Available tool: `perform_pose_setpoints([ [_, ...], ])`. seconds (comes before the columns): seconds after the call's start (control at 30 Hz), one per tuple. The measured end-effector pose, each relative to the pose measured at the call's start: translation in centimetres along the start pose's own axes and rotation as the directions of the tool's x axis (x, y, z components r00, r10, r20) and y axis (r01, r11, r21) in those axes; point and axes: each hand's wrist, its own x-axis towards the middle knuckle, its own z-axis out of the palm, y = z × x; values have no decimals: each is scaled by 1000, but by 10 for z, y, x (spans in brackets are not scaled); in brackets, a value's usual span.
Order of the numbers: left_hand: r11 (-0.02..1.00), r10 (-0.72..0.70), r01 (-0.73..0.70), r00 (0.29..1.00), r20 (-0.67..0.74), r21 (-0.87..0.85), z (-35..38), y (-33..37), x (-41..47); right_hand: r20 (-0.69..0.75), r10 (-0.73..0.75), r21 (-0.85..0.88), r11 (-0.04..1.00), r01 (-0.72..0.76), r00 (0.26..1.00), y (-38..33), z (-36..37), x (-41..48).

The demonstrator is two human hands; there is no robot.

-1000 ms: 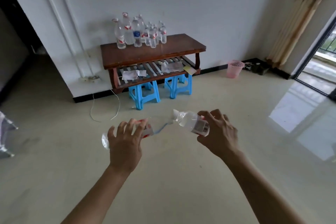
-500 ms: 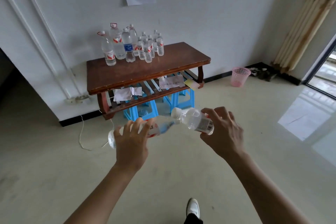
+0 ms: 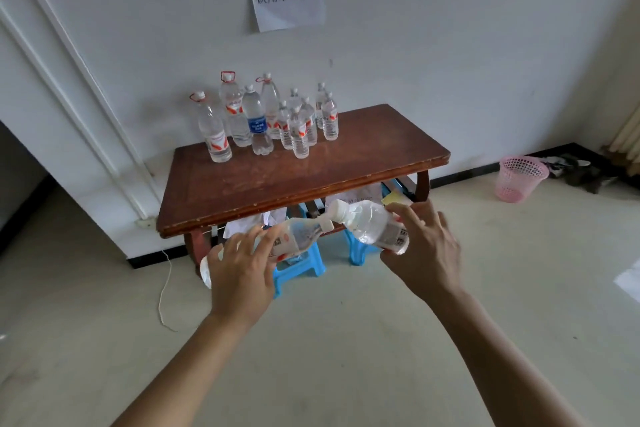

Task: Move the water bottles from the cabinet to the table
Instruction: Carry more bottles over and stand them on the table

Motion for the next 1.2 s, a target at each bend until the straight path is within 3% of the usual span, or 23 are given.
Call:
perform_pose_setpoints([
  [0.33, 951, -208, 186, 976, -65, -249, 121, -113, 155, 7, -26, 151, 988, 25, 1000, -5, 160, 184],
  [0.5, 712, -492, 399, 871, -6, -577, 155, -167, 229, 41, 73, 253, 964, -81, 997, -25, 217, 270],
  [0.6, 588, -577, 450, 816, 41, -672, 174, -201, 281, 75, 131, 315, 937, -149, 988, -36, 260, 324],
  [0.77, 537, -609, 526, 782, 128, -660, 219, -246, 327, 211, 241, 437, 844, -312, 947, -38, 338, 373],
  [1.07, 457, -693, 684, 674, 255, -569, 304, -304, 425, 434, 162, 554, 728, -404, 886, -58, 488, 470],
  [1.2, 504, -727, 714, 654, 207, -486, 337, -330, 466, 485, 178, 543, 705, -455, 856, -65, 545, 509],
])
